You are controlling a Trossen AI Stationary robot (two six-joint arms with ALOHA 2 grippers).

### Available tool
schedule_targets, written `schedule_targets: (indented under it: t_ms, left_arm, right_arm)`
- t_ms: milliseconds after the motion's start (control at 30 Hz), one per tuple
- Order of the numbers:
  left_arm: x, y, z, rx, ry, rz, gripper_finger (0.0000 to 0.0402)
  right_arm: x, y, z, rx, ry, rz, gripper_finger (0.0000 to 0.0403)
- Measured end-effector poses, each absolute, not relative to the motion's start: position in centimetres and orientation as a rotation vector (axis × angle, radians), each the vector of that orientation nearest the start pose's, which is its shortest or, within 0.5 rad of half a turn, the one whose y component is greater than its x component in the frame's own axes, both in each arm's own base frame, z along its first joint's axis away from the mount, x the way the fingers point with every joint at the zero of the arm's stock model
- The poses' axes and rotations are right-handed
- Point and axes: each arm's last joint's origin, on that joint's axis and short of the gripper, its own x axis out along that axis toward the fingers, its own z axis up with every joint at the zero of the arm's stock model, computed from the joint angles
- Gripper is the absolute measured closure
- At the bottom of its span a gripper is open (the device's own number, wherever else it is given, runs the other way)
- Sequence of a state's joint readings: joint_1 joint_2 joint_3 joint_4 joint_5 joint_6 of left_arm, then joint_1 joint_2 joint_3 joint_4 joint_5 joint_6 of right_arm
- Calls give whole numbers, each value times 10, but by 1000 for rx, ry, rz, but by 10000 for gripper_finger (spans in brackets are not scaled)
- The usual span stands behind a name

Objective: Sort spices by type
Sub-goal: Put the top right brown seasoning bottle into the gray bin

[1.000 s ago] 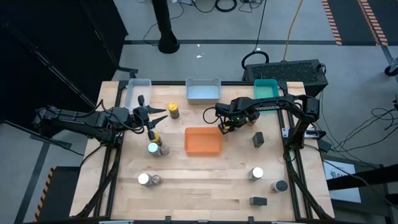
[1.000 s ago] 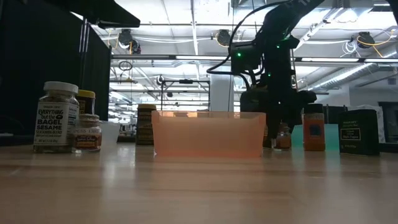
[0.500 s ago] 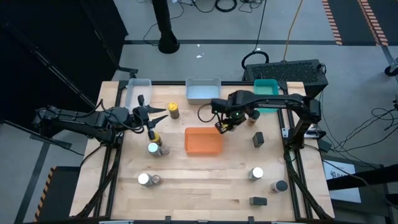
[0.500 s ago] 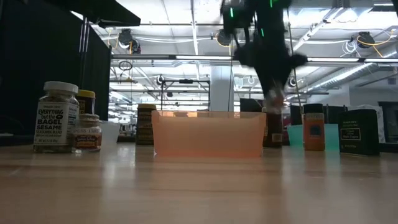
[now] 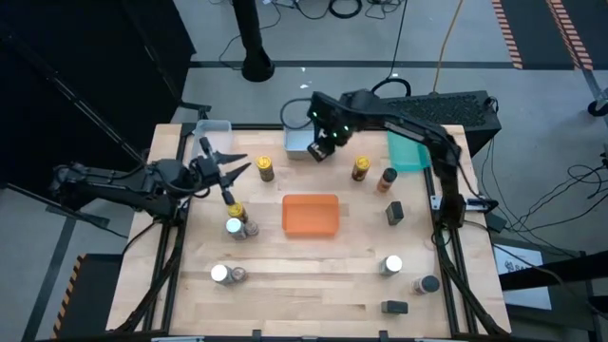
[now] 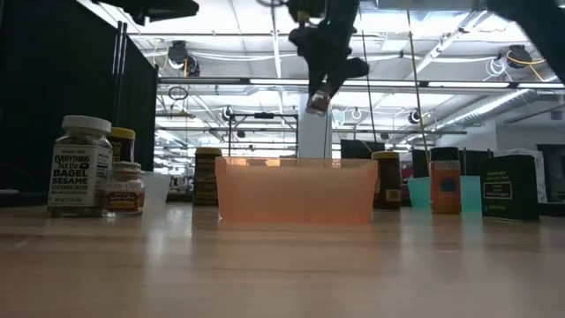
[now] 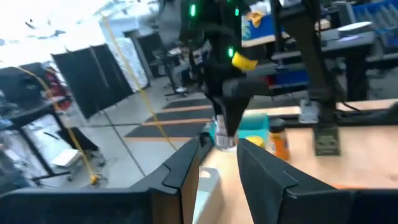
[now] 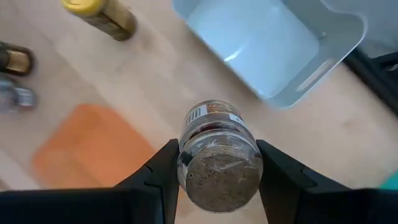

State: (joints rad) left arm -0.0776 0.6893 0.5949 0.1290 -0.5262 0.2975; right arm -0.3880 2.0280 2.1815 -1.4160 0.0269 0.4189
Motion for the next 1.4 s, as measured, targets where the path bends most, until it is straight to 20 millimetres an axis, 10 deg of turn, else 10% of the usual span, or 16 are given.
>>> schedule_targets:
  t_ms: [667,1400]
  left_arm:
    - [139,5,323,336,-28,496,286]
    - [139,4,323,354,-24,492,286]
  right_arm:
    - [382,-259,285,347,1253,-573,257]
    - [402,-266,232,343,1358,-478,257]
